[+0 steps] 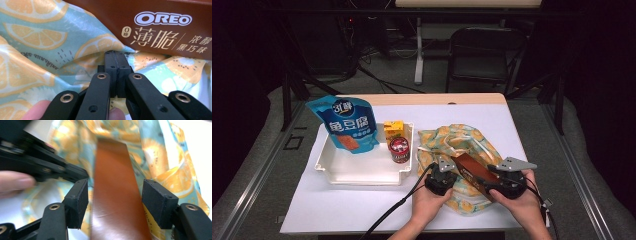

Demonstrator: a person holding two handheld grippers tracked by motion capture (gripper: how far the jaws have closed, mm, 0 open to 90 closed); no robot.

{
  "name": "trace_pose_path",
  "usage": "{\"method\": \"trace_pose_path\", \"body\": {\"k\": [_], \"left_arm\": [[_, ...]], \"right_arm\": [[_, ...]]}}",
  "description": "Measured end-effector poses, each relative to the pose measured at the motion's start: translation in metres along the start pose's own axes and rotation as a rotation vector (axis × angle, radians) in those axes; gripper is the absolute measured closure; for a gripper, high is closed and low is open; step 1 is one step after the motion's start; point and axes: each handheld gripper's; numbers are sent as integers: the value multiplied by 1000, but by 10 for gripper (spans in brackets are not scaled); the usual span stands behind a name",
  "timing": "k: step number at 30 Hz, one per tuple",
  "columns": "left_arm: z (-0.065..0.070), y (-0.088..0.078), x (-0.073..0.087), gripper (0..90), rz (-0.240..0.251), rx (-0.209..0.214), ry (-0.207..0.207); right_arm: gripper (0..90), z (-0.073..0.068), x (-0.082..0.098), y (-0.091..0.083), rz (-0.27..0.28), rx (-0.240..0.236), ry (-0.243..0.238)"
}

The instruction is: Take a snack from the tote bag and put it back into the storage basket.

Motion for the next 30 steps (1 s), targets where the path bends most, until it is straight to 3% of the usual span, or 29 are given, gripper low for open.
{"method": "trace_pose_path", "body": {"k": [5, 8, 13, 17, 23, 26, 30], "left_arm": [[-2, -1, 1, 900, 1, 2, -7], [-3, -1, 1, 900, -2, 12, -13], [-4, -1, 1, 900, -1, 12, -10], [-5, -2, 1, 900, 7, 30, -14], [-5, -5, 3, 900, 25, 44, -9], [-6, -6, 3, 900, 27, 49, -6], [-7, -6, 3, 900, 35, 46, -17]], "right_arm": [[333, 4, 2, 20, -100, 24, 9], [329, 6, 5, 26, -126, 20, 33], [355, 10, 9, 28, -126, 19, 60], [407, 14, 10, 25, -127, -54, 78], [383, 14, 14, 30, -129, -106, 115], [408, 12, 16, 32, -143, -96, 124], [425, 10, 13, 23, -117, -59, 64]]}}
Point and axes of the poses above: each handheld gripper's, and its own axes: y roughly forward along the jaws, x roughly out of its underside, z roughly to its right, and after that the axes turned 3 degrees about -z, right-handed
